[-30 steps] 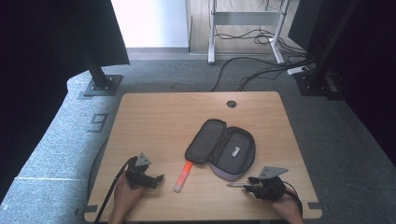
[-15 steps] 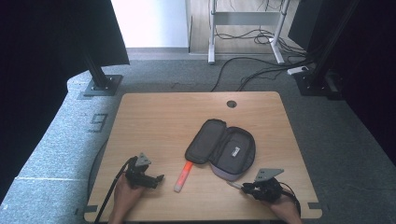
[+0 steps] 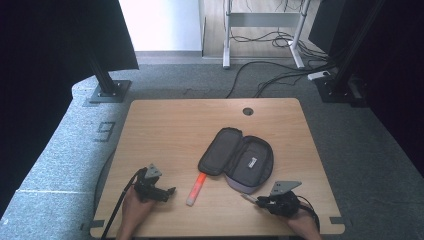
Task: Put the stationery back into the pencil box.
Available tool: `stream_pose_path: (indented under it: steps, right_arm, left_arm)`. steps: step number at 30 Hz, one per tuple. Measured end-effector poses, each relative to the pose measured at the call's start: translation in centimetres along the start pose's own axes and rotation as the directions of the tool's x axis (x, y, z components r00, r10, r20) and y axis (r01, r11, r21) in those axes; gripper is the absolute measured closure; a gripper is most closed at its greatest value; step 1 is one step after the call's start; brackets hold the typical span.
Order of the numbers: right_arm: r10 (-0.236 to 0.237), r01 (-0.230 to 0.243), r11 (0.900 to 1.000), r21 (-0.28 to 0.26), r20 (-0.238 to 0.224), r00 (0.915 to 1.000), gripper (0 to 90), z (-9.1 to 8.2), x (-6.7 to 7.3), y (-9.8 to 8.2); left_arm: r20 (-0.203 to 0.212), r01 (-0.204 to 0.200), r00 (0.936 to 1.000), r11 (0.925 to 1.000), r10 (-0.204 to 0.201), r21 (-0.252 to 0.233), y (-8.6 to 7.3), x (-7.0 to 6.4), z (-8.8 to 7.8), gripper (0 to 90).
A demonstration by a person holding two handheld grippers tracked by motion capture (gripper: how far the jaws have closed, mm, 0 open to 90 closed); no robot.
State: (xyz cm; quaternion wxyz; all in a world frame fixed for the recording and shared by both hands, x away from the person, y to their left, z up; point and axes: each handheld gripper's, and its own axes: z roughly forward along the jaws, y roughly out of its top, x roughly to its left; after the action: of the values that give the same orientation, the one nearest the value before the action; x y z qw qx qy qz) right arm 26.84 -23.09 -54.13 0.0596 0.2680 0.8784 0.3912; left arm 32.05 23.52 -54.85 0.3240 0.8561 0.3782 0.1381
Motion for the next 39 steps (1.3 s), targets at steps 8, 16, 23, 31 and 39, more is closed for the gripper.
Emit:
stream_pose_path:
  steps: [8,16,23,31,39]
  right_arm:
    - [-0.01,0.01,1.0,-0.016,-0.021,0.9997,78.0,-0.1,0.5,0.7]
    - [-0.023,0.022,0.999,-0.029,-0.033,0.9992,78.1,-0.2,0.9,1.2]
    - [-0.025,0.024,0.997,-0.069,-0.017,0.9995,78.2,-0.9,0.7,2.1]
    - [-0.018,0.018,0.995,-0.097,-0.001,0.9998,78.2,-1.5,0.3,2.8]
    - [-0.018,0.02,0.992,-0.125,0.017,0.9997,78.3,-2.3,0.0,3.6]
  left_arm:
    - [0.0,0.0,1.0,1.0,0.0,0.0,0.0,0.0,0.0,0.0]
    - [0.0,0.0,1.0,1.0,0.0,0.0,0.0,0.0,0.0,0.0]
    - [0.0,0.0,1.0,1.0,0.0,0.0,0.0,0.0,0.0,0.0]
    - [0.0,0.0,1.0,1.0,0.0,0.0,0.0,0.0,0.0,0.0]
    - [0.0,0.0,1.0,1.0,0.0,0.0,0.0,0.0,0.0,0.0]
